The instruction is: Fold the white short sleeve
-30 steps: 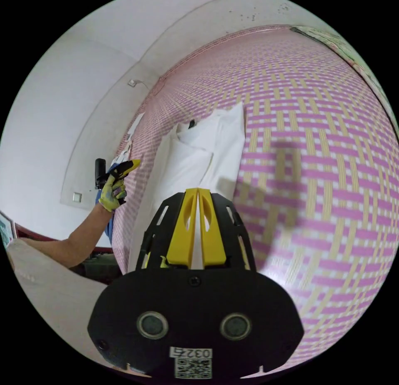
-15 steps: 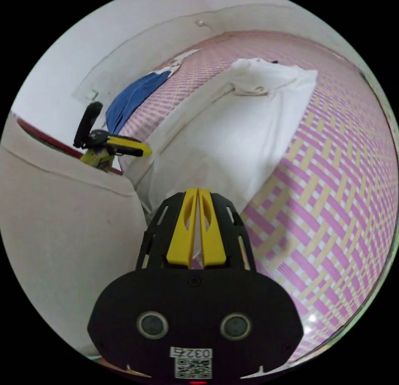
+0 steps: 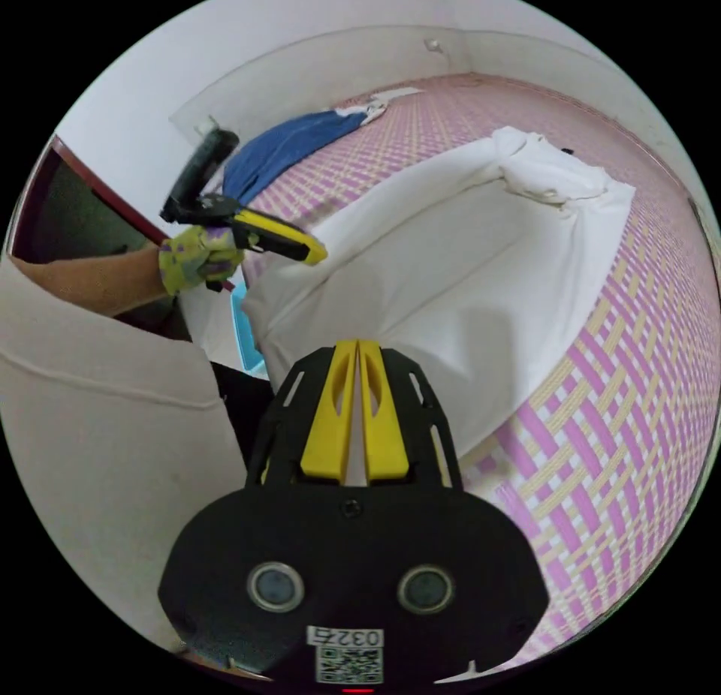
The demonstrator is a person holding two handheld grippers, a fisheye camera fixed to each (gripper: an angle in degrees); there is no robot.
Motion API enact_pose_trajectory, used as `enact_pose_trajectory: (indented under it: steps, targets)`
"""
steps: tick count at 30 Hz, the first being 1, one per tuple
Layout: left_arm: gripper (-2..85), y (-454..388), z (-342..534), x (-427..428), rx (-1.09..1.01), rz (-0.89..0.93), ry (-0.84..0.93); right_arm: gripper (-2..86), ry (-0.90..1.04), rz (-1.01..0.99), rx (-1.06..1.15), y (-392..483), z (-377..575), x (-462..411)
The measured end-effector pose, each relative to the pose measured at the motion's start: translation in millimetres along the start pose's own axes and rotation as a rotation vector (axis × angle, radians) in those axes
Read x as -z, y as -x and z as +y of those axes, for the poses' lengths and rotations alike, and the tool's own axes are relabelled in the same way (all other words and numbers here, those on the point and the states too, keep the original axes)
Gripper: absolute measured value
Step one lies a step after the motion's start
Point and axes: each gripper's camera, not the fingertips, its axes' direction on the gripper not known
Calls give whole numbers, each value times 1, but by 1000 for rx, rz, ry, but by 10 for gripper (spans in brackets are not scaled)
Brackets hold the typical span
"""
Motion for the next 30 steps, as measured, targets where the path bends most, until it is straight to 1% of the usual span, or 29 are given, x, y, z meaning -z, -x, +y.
enact_pose_trajectory:
  steps: [1, 2, 5, 6, 7, 8, 9, 11, 13, 14, 16, 18, 21, 23, 26, 30]
  targets:
    - [-9, 12, 8, 3, 44, 63, 0, -10, -58, -24, -32, -5, 12, 13]
    - [-9, 22, 22, 11, 65, 142, -48, -9, -93, -47, -74, -12, 27, 26]
    - [-8, 53, 71, 31, 130, 222, -147, -6, -148, -87, -207, -33, 80, 50]
    - [-8, 60, 82, 34, 143, 224, -153, -5, -150, -85, -241, -38, 91, 52]
    - [-7, 74, 106, 39, 165, 240, -161, 0, -140, -93, -324, -50, 115, 55]
    - [-5, 90, 130, 42, 189, 275, -169, 9, -125, -130, -419, -64, 139, 55]
    - [1, 98, 142, 43, 204, 300, -175, 16, -129, -163, -463, -70, 150, 55]
    - [23, 130, 186, 42, 259, 427, -194, 47, -198, -297, -613, -90, 190, 55]
    - [33, 151, 213, 33, 300, 463, -166, 65, -221, -372, -697, -102, 211, 50]
    - [35, 162, 226, 26, 305, 515, -157, 72, -218, -405, -735, -108, 220, 45]
    - [35, 176, 239, 18, 316, 582, -184, 80, -212, -432, -766, -115, 227, 40]
    - [37, 185, 243, 14, 288, 602, -183, 82, -195, -441, -778, -120, 230, 34]
    - [56, 191, 246, 14, 208, 621, -144, 80, -120, -488, -759, -124, 227, 22]
    - [61, 196, 257, 9, 169, 599, -84, 74, -88, -468, -754, -126, 228, 20]
    - [77, 210, 269, -9, 194, 617, -29, 71, -91, -477, -770, -136, 238, 19]
    - [88, 225, 267, -29, 215, 710, -73, 71, -94, -533, -789, -148, 250, 13]
